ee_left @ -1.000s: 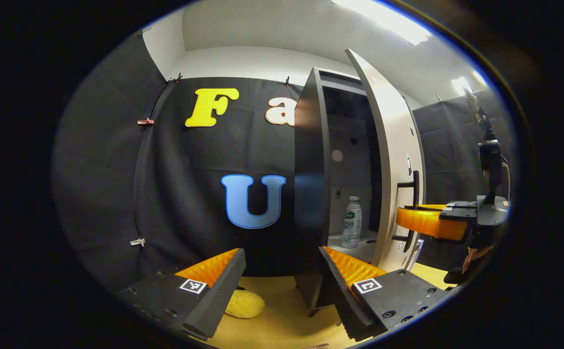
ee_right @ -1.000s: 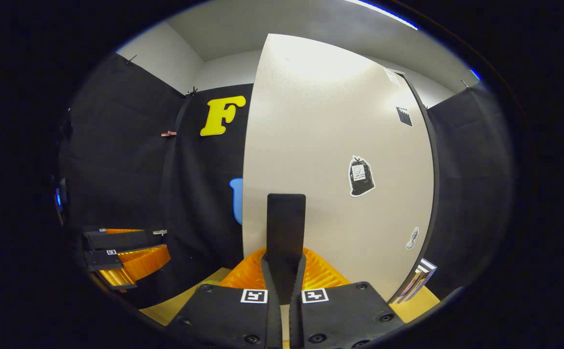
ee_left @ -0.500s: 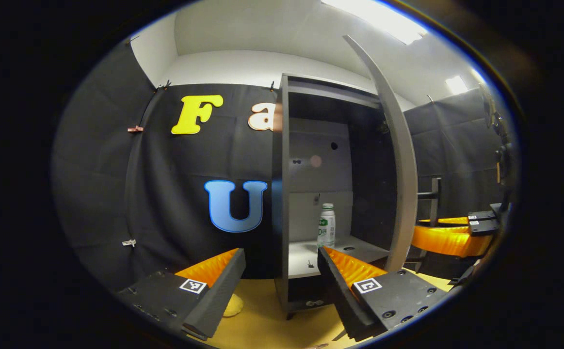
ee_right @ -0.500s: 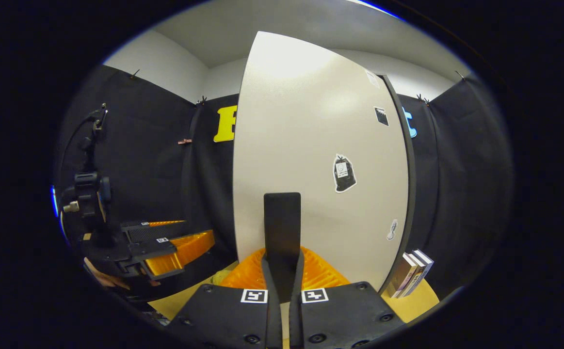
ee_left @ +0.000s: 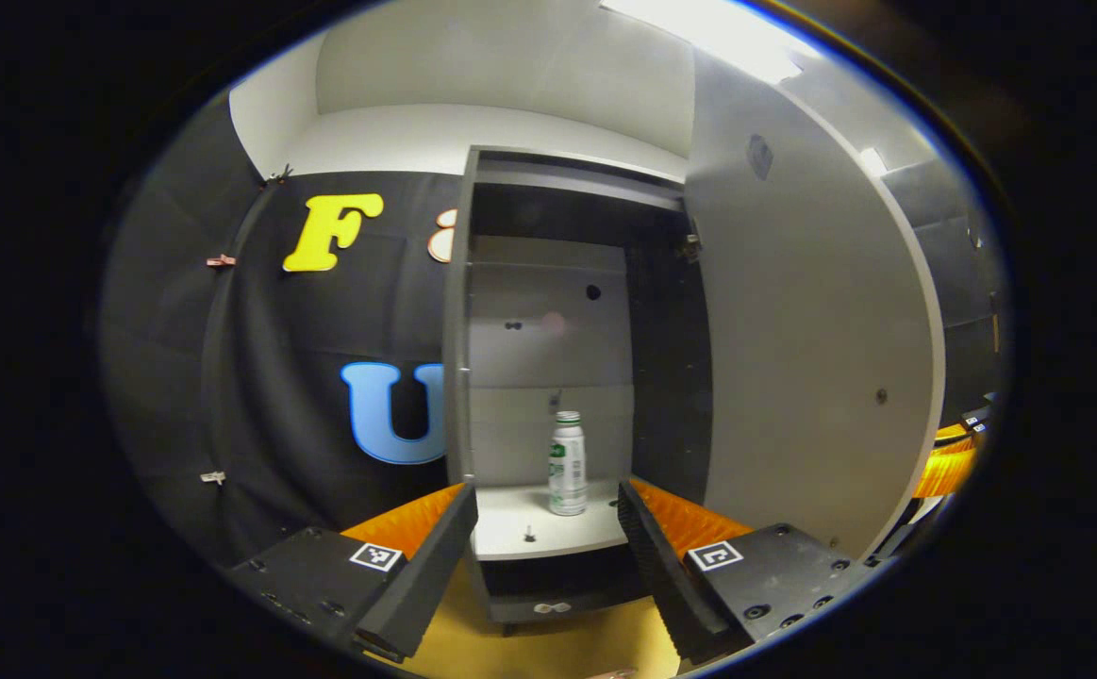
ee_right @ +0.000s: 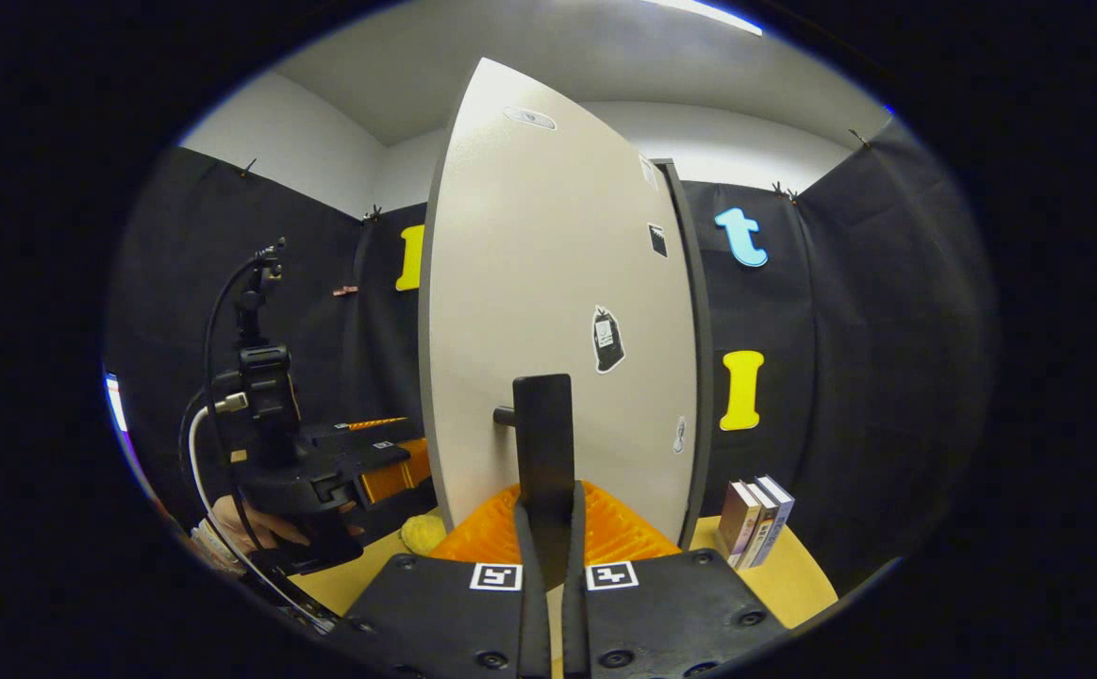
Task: Open the cabinet door with the right hand, grasp the bottle in the cabinet with the left hand and place it on the coaster, then close the cabinet door with the right hand.
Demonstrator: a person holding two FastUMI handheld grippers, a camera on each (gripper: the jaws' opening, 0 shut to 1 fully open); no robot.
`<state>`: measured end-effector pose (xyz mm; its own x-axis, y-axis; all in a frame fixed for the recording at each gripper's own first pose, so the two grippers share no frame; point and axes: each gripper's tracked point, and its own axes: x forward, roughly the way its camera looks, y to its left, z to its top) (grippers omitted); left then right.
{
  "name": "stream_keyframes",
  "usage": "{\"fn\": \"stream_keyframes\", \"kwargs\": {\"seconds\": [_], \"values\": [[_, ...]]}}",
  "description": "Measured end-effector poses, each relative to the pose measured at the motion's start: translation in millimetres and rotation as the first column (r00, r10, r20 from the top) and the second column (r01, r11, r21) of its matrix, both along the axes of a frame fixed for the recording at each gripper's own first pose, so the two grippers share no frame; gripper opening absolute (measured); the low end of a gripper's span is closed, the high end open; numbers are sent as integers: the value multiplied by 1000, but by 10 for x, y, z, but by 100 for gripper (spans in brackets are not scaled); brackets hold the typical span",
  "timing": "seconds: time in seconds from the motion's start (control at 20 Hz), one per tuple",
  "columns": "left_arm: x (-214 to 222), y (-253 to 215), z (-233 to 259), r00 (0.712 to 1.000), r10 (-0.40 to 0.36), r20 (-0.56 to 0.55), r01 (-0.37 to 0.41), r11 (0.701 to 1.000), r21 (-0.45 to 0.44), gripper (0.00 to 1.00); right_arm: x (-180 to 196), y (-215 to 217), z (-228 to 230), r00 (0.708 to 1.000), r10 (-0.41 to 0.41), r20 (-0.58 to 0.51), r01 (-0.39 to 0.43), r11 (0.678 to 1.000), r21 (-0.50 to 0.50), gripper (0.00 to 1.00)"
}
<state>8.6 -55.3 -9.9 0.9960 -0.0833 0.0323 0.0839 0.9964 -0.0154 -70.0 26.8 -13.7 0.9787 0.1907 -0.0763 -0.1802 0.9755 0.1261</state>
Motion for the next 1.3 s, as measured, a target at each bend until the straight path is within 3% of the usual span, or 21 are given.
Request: {"fn": "stream_keyframes", "kwargs": {"seconds": [0.35,0.85,1.0,1.05,1.1,1.3], "values": [[105,-544,1,998,-64,12,64,998,9,95,-125,-520,9,993,-121,5,121,991,-58,10],[231,-642,-77,998,-65,-15,65,998,-3,94,-127,-1093,-37,973,-229,10,229,968,-107,6],[298,-629,-99,998,-65,-20,65,998,2,94,-167,-1237,-69,970,-242,-21,241,970,-35,5],[319,-627,-115,998,-65,-24,65,998,6,94,-177,-1242,-87,973,-231,-22,231,973,-21,14],[359,-614,-135,997,-67,-27,67,998,10,94,-181,-1218,-98,976,-215,-23,214,977,-15,5],[619,-582,-140,996,-94,-10,94,995,11,94,-356,-1244,-275,979,-187,-77,182,981,-74,6]]}}
